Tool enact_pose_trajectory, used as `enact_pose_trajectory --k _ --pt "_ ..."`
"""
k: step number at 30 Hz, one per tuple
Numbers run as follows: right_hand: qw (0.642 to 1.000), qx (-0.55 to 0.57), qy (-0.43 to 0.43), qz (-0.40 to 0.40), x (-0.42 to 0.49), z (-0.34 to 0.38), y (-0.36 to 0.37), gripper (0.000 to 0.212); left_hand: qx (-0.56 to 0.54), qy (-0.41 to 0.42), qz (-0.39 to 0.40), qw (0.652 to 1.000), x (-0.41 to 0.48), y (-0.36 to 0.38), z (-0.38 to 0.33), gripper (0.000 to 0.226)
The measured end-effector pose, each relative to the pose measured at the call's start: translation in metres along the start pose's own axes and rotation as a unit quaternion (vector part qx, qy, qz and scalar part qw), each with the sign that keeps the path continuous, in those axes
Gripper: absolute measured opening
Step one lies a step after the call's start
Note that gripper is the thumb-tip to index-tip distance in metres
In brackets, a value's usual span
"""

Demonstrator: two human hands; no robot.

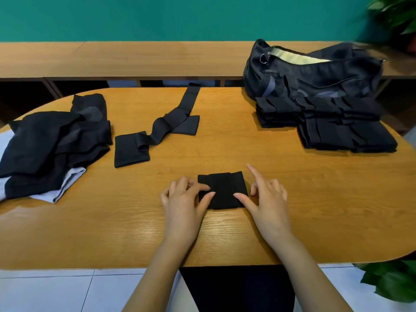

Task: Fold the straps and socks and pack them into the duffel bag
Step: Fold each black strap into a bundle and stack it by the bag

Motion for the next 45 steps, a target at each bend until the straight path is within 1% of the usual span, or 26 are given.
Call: enact_pose_trajectory --k 2,4,5,7,10,12,13,14,16,18,19,21,24,25,26,28,30,34,37,39,42,45 --pt "1.000 -0.008 0.010 -0.008 0.001 -0.002 0.000 0.069 -0.011 0.001 0.029 1.000 0.000 -0.001 -0.001 0.043" --pt "0.999 -0.012 0.035 -0.014 0.004 -0.004 0.000 0.064 -0.005 0.017 0.087 0.996 0.000 -0.002 -0.005 0.062" --pt "0.999 -0.008 0.048 -0.017 0.006 -0.005 -0.001 0.061 0.005 0.027 0.114 0.993 0.000 -0.001 -0.007 0.067" --pt "0.998 0.012 0.058 -0.027 0.007 -0.006 -0.002 0.056 0.025 0.042 0.139 0.989 0.000 -0.001 -0.011 0.066" --pt "0.997 0.058 0.051 -0.026 0.005 -0.009 -0.003 0.042 0.039 0.039 0.132 0.990 0.001 0.000 -0.013 0.056" --pt "0.996 0.075 0.030 -0.027 0.000 -0.007 -0.007 0.027 0.054 0.036 0.118 0.991 0.001 0.001 -0.014 0.053" --pt "0.998 0.063 0.005 -0.022 -0.003 -0.004 -0.009 0.026 0.061 0.030 0.115 0.991 0.002 0.003 -0.014 0.052" --pt "0.999 0.036 -0.027 -0.006 -0.005 0.000 -0.010 0.032 0.067 0.023 0.116 0.991 0.004 0.004 -0.014 0.052" --pt "0.994 -0.033 -0.086 0.067 -0.007 0.009 -0.008 0.048 0.078 0.017 0.127 0.989 0.009 0.009 -0.015 0.053" --pt "0.979 -0.103 -0.115 0.130 -0.004 0.012 -0.003 0.057 0.090 0.023 0.143 0.985 0.017 0.015 -0.017 0.062" --pt "0.974 -0.135 -0.117 0.138 0.000 0.011 -0.001 0.062 0.093 0.026 0.151 0.984 0.022 0.018 -0.018 0.070" --pt "0.972 -0.178 -0.096 0.119 0.013 0.003 -0.001 0.077 0.104 0.022 0.168 0.980 0.033 0.026 -0.018 0.083" --pt "0.979 -0.189 -0.026 0.077 0.042 -0.023 -0.007 0.098 0.108 0.005 0.178 0.978 0.048 0.033 -0.010 0.080" --pt "0.980 -0.187 -0.003 0.071 0.052 -0.032 -0.011 0.102 0.111 0.007 0.172 0.979 0.050 0.033 -0.008 0.083" --pt "0.980 -0.183 0.020 0.072 0.062 -0.042 -0.015 0.101 0.116 0.012 0.163 0.980 0.051 0.033 -0.006 0.088" --pt "0.978 -0.179 0.060 0.083 0.080 -0.057 -0.022 0.086 0.126 0.022 0.151 0.980 0.051 0.035 -0.003 0.098" --pt "0.975 -0.191 0.078 0.085 0.094 -0.064 -0.027 0.074 0.132 0.028 0.145 0.980 0.050 0.037 -0.002 0.102" --pt "0.967 -0.228 0.084 0.073 0.106 -0.067 -0.030 0.063 0.135 0.027 0.146 0.980 0.051 0.035 -0.003 0.095" --pt "0.963 -0.248 0.084 0.066 0.109 -0.065 -0.030 0.062 0.136 0.031 0.155 0.978 0.051 0.035 -0.002 0.101" --pt "0.963 -0.254 0.066 0.064 0.108 -0.058 -0.027 0.063 0.128 0.034 0.162 0.978 0.052 0.033 -0.001 0.101" --pt "0.966 -0.248 0.019 0.076 0.104 -0.039 -0.013 0.063 0.130 0.034 0.156 0.979 0.059 0.021 0.000 0.085" --pt "0.965 -0.240 -0.015 0.105 0.102 -0.016 0.009 0.061 0.143 0.003 0.127 0.982 0.073 0.005 0.017 0.066"
Point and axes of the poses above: each hand's wrist, its own x-axis towards the middle knuckle, its own y-axis out of the palm, z = x × y, the point moved 5 cm from there along x, towards the middle knuckle, and after that the axes turned 4 degrees about y, right-handed, at the moved point
